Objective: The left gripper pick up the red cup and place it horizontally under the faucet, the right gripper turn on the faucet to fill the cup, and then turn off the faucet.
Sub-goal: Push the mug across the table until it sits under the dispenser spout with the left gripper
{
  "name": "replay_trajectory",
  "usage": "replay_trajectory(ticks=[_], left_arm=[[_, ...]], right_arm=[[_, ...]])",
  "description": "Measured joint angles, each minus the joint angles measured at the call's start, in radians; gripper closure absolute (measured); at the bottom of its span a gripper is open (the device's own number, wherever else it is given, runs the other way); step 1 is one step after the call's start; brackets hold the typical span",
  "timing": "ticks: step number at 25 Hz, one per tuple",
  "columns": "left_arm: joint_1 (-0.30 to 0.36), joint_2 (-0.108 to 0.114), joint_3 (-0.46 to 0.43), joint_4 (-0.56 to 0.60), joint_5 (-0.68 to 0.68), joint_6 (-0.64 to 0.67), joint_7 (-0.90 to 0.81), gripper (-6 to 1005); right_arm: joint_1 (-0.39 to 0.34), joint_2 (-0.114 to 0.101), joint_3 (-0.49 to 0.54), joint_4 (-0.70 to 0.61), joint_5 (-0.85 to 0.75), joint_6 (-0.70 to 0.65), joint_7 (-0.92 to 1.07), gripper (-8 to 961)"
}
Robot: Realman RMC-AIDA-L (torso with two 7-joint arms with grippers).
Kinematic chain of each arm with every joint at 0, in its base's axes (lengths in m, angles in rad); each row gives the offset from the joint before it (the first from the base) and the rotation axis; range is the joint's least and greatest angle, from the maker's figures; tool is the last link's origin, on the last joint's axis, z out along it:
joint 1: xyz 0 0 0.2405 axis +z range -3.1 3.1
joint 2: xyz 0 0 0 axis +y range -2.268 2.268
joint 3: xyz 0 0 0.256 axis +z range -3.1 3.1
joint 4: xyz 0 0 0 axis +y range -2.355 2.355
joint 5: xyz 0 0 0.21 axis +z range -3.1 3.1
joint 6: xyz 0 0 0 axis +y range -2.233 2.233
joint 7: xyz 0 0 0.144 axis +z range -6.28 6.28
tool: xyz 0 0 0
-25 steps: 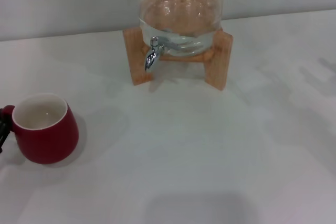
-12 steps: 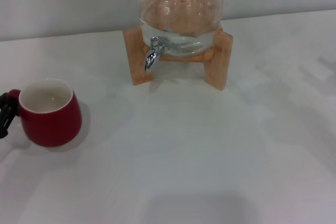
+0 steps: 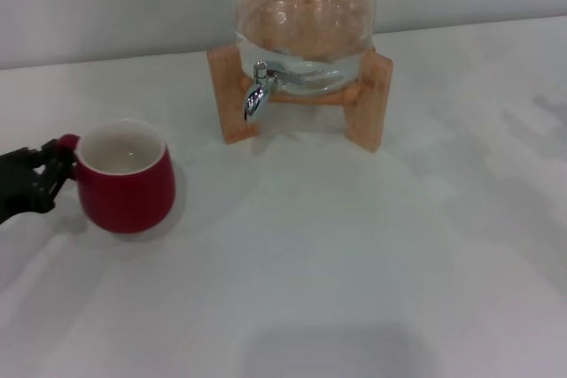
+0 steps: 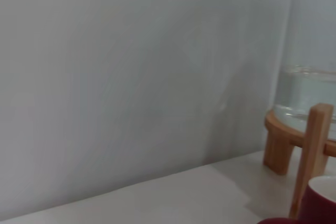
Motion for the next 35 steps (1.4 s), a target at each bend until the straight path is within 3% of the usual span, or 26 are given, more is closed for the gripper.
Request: replay_trajectory(ticks=[9, 15, 25, 35], left_arm=[[-0.065, -0.002, 0.042, -0.033, 0.0, 0.021, -0.008, 858], [-0.111, -0.001, 0.122, -0.048, 0.0, 0.064, -0.051, 858], [-0.133, 0.002, 0.217, -0.036, 0.0, 0.099, -0.145, 858], [-0.142, 0.001, 0.238, -0.039, 0.001, 0.149, -0.142, 858]], right_arm=[[0.01, 0.0, 0.0, 0.0, 0.0, 0.0, -0.001, 173], [0.015, 0.0, -0.001, 0.002, -0.003, 0.0, -0.002, 172], [0.017, 0.0, -0.002, 0.002, -0.001, 0.002, -0.002, 172], [0.021, -0.001, -0.001, 0.002, -0.001, 0.003, -0.002, 173]])
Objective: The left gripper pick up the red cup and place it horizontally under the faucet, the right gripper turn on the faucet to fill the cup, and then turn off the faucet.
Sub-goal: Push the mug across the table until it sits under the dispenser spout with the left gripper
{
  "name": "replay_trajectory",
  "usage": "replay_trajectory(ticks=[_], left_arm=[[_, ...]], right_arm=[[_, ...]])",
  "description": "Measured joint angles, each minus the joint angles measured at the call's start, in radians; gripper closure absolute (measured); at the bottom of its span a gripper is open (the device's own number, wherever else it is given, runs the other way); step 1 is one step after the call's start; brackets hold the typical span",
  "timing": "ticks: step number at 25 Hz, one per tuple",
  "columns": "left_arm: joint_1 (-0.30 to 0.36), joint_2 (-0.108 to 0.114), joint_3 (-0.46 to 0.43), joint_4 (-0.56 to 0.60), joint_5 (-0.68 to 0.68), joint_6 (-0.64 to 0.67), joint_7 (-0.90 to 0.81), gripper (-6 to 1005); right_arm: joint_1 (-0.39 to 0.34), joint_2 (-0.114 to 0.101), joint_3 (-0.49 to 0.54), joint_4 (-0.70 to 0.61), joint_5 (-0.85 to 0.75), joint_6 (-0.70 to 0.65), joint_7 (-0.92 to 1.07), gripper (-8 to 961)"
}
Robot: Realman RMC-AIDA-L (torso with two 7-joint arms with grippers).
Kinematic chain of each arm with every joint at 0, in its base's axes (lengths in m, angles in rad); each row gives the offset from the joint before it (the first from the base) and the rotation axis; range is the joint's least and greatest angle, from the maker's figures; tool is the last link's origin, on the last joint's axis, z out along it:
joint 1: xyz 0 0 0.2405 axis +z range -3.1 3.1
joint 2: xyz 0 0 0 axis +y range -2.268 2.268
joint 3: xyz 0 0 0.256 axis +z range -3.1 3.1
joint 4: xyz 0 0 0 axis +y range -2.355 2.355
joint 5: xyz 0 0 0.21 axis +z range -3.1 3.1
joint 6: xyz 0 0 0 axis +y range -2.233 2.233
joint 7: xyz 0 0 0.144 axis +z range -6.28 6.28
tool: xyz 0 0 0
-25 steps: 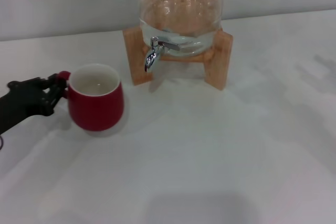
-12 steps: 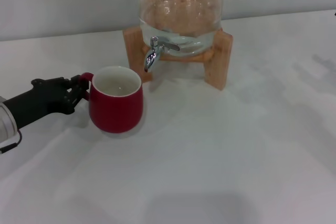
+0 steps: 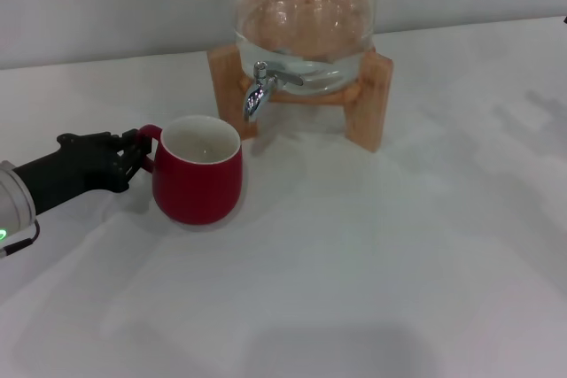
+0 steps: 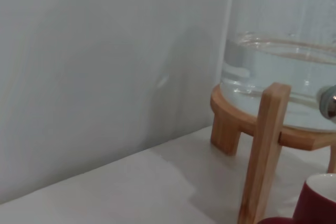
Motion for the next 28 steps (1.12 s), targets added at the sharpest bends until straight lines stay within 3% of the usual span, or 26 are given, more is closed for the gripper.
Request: replay_trajectory(ticks=[28], left_arm=[[-0.047, -0.008, 0.017, -0.074, -0.024, 0.027, 0.076, 859]], right_arm=[[-0.003, 0.0, 0.008, 0.011, 0.001, 0.014, -0.005, 172]])
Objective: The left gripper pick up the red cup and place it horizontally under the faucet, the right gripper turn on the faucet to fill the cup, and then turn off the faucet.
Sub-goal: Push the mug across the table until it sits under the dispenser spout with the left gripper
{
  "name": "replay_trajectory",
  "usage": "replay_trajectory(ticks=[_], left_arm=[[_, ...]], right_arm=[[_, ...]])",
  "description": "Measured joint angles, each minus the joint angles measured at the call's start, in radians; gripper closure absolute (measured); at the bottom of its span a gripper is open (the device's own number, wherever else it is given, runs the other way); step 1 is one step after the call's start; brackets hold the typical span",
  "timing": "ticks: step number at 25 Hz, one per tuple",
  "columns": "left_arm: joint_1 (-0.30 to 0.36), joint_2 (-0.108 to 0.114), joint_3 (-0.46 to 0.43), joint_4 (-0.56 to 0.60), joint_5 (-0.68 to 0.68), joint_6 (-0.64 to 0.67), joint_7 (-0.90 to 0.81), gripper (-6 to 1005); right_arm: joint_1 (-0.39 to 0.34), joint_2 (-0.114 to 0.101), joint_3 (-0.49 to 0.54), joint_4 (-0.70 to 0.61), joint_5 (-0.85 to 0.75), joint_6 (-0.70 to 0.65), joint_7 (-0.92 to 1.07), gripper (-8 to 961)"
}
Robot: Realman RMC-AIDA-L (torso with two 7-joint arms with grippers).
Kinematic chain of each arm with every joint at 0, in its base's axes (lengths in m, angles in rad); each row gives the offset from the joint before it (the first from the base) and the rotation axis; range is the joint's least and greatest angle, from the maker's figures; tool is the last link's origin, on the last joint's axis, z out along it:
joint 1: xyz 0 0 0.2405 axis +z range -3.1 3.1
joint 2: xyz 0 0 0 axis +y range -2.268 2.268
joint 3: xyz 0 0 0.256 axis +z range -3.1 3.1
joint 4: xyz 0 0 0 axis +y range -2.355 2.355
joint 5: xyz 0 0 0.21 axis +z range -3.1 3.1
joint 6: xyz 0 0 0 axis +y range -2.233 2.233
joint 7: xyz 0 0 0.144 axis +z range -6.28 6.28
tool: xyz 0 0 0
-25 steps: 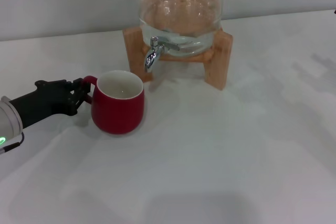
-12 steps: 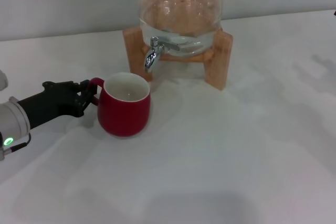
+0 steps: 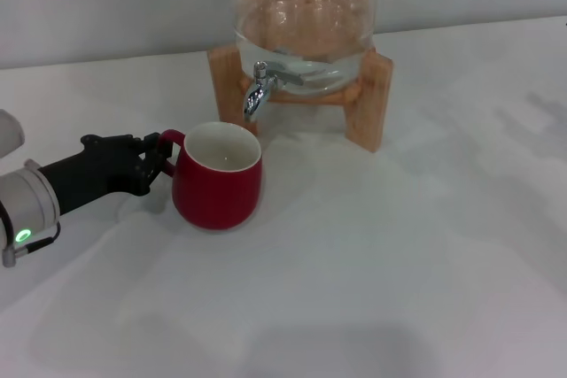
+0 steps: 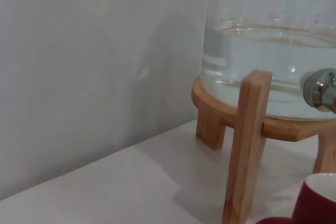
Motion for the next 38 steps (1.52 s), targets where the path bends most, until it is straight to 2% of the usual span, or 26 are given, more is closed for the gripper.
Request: replay_trajectory(ticks=[30, 38], left_arm=[[-0.066, 0.001, 0.0, -0.012, -0.001, 0.051, 0.029, 859], [-0.097, 0.002, 0.007, -0.049, 0.005, 0.052, 0.029, 859]], right_arm=[[-0.005, 0.0, 0.003, 0.002, -0.003, 0.015, 0.0, 173], [-0.004, 0.0, 0.003, 0.01, -0.002, 0.018, 0.0, 173]])
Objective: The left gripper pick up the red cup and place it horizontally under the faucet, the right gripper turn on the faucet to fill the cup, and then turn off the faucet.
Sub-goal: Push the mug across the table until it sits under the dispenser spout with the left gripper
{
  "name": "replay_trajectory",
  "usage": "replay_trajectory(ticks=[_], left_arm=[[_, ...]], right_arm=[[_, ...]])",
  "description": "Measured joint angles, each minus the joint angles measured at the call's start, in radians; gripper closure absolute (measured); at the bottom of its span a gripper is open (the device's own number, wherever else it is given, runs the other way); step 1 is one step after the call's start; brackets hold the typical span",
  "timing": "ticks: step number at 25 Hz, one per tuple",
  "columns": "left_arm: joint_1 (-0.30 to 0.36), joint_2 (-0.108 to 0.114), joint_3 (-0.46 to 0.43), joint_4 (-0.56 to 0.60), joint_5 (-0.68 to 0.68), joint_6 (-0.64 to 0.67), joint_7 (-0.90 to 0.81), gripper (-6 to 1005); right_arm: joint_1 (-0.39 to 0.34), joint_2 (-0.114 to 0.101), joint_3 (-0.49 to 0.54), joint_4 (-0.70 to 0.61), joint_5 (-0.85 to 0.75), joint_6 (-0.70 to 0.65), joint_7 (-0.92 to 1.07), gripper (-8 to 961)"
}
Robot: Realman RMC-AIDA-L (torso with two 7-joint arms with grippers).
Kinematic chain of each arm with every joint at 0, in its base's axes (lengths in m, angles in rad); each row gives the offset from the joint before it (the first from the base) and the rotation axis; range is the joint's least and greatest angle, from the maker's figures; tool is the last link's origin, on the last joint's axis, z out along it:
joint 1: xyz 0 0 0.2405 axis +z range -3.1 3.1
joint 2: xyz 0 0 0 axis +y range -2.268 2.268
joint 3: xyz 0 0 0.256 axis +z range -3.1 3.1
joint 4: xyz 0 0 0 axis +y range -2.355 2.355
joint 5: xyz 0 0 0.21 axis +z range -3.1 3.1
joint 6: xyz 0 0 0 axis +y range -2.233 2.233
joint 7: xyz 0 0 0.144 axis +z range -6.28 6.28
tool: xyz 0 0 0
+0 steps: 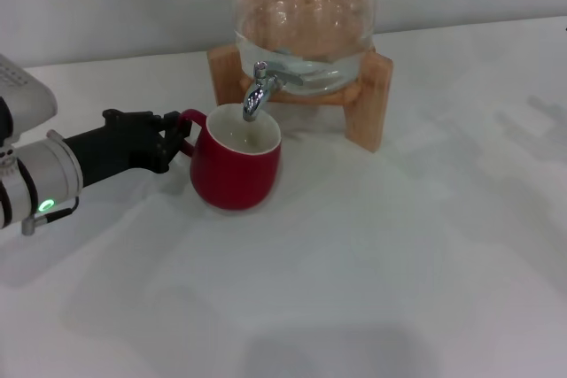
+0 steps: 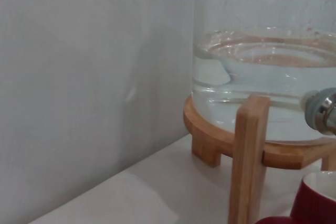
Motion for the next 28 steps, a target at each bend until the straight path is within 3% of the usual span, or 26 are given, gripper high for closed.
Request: replay_trajectory(ticks=[28], left_arm=[[-0.002, -0.001, 0.034, -0.007, 0.004, 0.024, -0.024, 860]], right_arm=[[0.003, 0.0, 0.0, 0.001, 0.002, 0.0, 0.0, 172]])
